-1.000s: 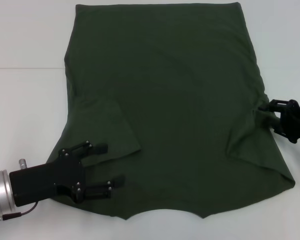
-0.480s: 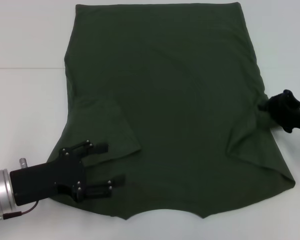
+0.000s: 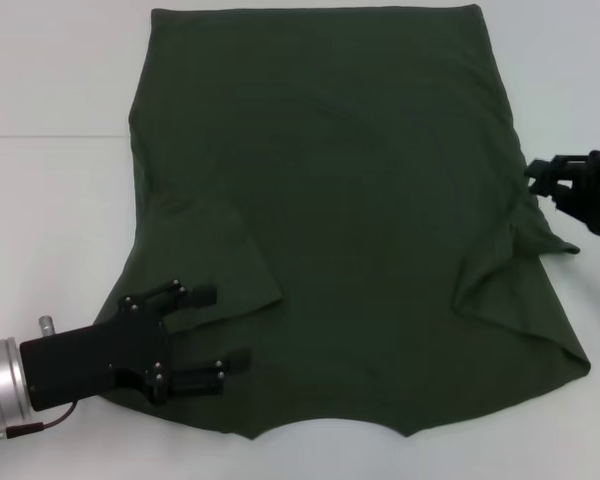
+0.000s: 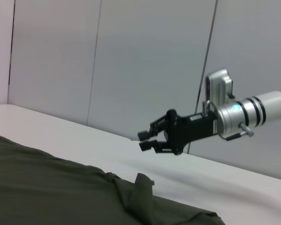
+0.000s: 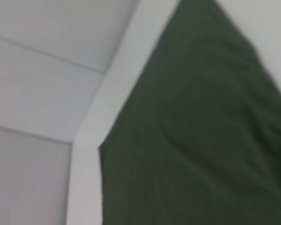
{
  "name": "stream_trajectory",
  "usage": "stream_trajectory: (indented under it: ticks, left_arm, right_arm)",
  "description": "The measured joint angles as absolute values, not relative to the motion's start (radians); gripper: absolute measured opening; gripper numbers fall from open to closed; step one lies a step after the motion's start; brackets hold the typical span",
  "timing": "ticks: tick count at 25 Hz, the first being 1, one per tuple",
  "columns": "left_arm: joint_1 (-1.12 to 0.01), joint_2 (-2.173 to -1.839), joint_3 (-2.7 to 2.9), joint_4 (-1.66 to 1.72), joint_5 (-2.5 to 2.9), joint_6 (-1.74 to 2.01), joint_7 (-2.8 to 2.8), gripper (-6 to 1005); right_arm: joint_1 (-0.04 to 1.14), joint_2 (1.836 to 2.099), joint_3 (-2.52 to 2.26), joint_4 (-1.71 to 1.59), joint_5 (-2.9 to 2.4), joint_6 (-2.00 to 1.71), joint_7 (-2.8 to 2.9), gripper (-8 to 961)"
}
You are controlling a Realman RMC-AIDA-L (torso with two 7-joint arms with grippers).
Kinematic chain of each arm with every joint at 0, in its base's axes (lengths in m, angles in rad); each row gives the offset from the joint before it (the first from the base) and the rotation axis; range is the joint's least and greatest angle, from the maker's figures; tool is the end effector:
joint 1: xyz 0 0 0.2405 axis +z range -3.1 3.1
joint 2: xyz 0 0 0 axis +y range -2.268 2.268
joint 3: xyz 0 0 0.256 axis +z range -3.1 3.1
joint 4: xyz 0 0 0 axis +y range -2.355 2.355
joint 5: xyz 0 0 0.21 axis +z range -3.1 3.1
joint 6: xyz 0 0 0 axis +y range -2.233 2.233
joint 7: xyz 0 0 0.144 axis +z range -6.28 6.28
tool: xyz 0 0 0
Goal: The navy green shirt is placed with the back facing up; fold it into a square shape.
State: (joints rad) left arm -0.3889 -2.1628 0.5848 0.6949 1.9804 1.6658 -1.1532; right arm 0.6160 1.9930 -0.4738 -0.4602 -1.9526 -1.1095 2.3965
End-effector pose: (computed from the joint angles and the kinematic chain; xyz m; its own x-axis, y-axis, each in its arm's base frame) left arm -0.2795 0.2819 -0.0105 0.7676 0.2187 0.6024 0.4121 -0.8883 -0.2026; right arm 0.3122 0.3955 0.0403 -0.2575 -0.6663 -0.6998 -0.9545 0.0628 0.2914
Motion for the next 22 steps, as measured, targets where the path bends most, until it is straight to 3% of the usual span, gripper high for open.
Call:
stream_trajectory:
  ticks: [4,15,22]
  left_arm:
    - [-0.391,-2.163,0.584,0.695,1.98,1.666,-1.153,938]
    - [-0.394,-2.163,0.584,0.696,1.98,1.666,-1.153,937]
    - [-0.395,-2.163,0.584,0.696,1.98,1.666,-1.152,937]
  right_arm:
    - [0.619,1.972,-0.479,-0.462,-1.954,-1.134,2.443,353]
    - [0.593,1.936,-0.509,-0.449,-2.036,-1.11,2.709,559]
    - [0.615,1.917,-0.518,-0.439,-2.11,-1.093,2.826,825]
